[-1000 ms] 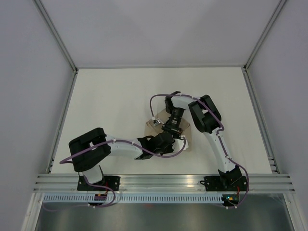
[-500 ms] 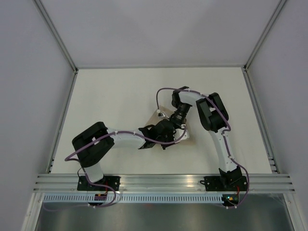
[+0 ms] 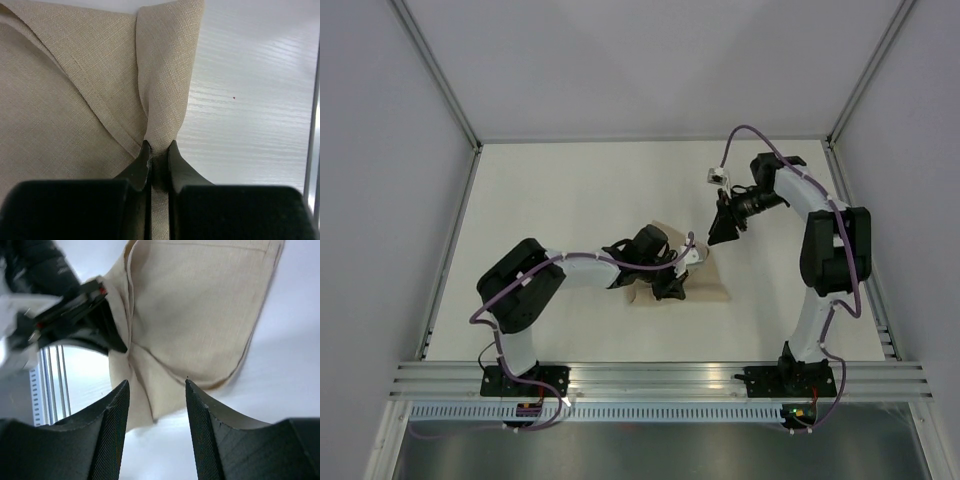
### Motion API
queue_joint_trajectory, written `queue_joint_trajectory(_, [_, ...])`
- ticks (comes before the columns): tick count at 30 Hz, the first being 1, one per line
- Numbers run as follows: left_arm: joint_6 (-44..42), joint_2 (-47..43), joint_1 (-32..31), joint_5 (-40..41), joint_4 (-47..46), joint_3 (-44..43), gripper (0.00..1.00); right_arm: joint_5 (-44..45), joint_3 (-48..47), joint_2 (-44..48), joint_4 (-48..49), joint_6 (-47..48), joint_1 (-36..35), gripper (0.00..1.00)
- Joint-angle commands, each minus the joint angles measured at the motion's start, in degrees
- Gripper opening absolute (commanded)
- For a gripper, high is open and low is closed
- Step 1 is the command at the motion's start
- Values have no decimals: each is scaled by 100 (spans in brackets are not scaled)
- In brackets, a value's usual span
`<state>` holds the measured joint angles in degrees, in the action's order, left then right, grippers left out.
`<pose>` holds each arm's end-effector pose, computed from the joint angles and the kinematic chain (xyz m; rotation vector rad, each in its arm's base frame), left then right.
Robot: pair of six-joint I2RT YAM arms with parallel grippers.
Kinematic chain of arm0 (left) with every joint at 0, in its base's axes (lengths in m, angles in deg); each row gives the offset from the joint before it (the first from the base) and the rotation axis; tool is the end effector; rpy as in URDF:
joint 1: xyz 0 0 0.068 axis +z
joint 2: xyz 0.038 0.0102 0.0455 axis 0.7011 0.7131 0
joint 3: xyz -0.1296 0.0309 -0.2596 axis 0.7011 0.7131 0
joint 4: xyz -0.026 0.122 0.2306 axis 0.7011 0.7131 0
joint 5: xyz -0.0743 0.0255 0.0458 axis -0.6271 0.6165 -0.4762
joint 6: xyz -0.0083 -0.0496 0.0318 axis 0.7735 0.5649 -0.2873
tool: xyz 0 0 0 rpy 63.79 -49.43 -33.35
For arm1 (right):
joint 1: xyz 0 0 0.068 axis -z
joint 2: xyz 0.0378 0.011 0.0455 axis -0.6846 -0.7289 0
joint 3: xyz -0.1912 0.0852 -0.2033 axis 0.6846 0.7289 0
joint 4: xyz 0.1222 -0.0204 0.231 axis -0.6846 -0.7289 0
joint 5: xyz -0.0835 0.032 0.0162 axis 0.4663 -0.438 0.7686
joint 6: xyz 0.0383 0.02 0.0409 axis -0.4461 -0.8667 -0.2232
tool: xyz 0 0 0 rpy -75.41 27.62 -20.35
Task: Fold the napkin, place the utensils inside, and roll it up
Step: Roll the napkin at the center of the board.
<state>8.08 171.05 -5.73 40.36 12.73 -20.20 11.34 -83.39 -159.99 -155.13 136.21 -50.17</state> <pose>0.2222 -0.3018 0.1579 1.5125 1.8778 -0.9263 0.3749 0.0831 0.2286 -1.2621 2.1049 1.2584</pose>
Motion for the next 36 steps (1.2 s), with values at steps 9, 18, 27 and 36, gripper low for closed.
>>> queue_joint_trajectory(9, [553, 1168, 629, -2040, 1312, -395, 2, 960, 3831, 3408, 3795, 189, -58, 62])
queue_joint_trajectory(18, [589, 1476, 919, -2489, 1681, -799, 2, 2290, 5530, 4608, 5336, -40, -1404, 69])
queue_joint_trajectory(27, [589, 1669, 1016, -2612, 1813, -1010, 2, 2853, 5926, 4669, 5441, -5, -2353, 70])
queue_joint_trajectory(36, [571, 1705, 1025, -2595, 1848, -1045, 2, 2993, 5925, 4424, 5265, -31, -2792, 69])
